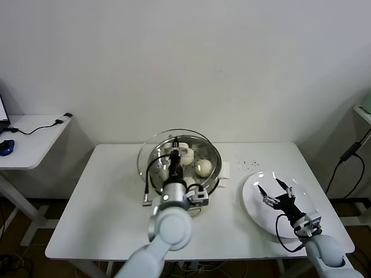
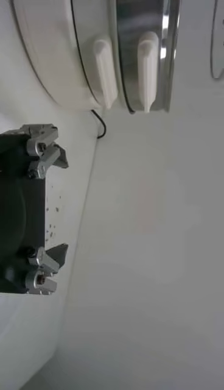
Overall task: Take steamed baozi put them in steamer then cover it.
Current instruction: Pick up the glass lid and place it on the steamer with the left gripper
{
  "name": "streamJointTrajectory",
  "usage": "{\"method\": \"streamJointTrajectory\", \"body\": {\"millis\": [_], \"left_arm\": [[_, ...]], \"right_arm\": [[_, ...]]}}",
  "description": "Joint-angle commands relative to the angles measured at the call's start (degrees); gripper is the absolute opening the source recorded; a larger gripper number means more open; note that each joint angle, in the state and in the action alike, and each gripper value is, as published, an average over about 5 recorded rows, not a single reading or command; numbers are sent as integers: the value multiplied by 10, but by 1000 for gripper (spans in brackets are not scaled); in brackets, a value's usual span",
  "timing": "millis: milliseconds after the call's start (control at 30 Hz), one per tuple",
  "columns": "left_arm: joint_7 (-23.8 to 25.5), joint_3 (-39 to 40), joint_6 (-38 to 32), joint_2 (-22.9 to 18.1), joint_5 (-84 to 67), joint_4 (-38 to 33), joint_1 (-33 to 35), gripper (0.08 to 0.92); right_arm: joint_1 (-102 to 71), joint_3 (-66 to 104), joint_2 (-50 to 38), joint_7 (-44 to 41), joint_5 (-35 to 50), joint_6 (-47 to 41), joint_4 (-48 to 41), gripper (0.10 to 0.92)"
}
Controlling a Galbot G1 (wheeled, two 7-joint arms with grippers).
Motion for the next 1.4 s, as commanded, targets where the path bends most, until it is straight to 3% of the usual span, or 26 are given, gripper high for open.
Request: {"method": "streamJointTrajectory", "body": {"millis": [33, 367, 1400], "left_arm": [[-5, 25, 6, -70, 35, 109, -30, 146], [-21, 10, 14, -71, 21, 145, -37, 146], [-47, -4, 23, -72, -7, 166, -41, 146]], "right_arm": [[0, 11, 3, -3, 0, 1, -3, 823], [-1, 14, 8, -4, -3, 3, -5, 823], [-12, 27, 17, -18, -17, 10, -9, 823]]}}
